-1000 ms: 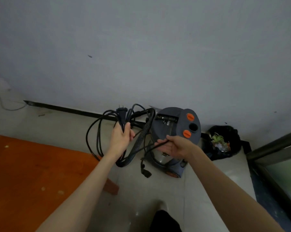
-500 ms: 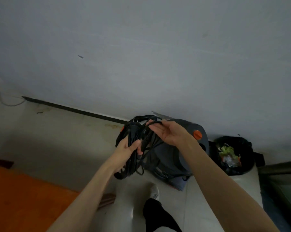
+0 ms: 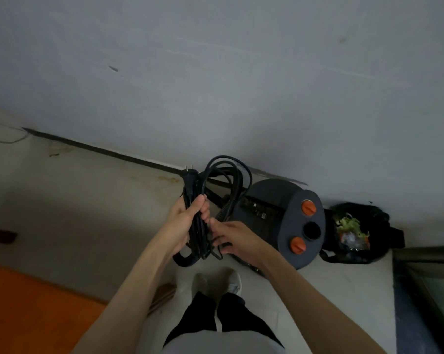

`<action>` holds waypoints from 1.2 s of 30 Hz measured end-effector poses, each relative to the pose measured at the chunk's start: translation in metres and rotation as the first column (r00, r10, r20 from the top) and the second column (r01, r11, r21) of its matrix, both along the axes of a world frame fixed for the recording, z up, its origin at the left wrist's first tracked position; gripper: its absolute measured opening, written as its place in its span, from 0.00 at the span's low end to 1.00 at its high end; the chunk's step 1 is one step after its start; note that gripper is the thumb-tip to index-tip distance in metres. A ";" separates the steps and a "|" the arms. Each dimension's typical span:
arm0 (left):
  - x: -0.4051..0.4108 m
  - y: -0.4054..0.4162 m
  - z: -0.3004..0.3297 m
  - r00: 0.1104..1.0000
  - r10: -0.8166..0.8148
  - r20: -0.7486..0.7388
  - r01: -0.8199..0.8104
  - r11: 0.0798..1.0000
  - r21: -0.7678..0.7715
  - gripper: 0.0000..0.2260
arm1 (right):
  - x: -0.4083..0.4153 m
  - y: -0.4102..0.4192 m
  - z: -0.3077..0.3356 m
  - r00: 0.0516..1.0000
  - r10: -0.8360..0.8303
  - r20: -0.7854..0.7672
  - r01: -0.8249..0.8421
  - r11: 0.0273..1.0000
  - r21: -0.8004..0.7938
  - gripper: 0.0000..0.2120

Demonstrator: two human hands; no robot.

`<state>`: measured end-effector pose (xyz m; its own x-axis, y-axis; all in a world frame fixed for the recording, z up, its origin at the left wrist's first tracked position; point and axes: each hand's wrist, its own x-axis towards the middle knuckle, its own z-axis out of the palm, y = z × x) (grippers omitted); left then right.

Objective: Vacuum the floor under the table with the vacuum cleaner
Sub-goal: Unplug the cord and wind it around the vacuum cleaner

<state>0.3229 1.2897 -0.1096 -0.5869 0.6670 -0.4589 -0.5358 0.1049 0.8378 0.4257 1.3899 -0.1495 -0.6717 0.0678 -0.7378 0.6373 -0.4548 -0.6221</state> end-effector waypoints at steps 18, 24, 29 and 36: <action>-0.028 -0.021 0.024 0.998 -0.034 0.050 0.027 0.992 0.127 0.07 | -0.025 -0.020 0.022 0.975 -0.221 0.017 0.208 0.883 -0.420 0.07; -0.031 -0.021 0.024 0.995 -0.049 0.088 0.034 0.986 0.163 0.07 | -0.025 -0.017 0.033 0.964 -0.266 0.005 0.240 0.861 -0.448 0.13; -0.033 -0.019 0.019 0.995 -0.081 0.051 0.072 0.985 0.156 0.05 | -0.029 -0.008 0.039 0.885 -0.466 0.006 0.430 0.812 -0.394 0.10; -0.027 -0.014 0.028 0.998 -0.063 0.017 0.061 0.994 0.086 0.08 | -0.024 0.003 0.039 0.811 -0.583 -0.041 0.532 0.765 -0.362 0.11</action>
<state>0.2956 1.2753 -0.0819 -0.5343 0.7392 -0.4101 -0.5472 0.0674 0.8343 0.4015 1.3930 -0.1103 -0.6876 0.2432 -0.6842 0.1242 -0.8890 -0.4408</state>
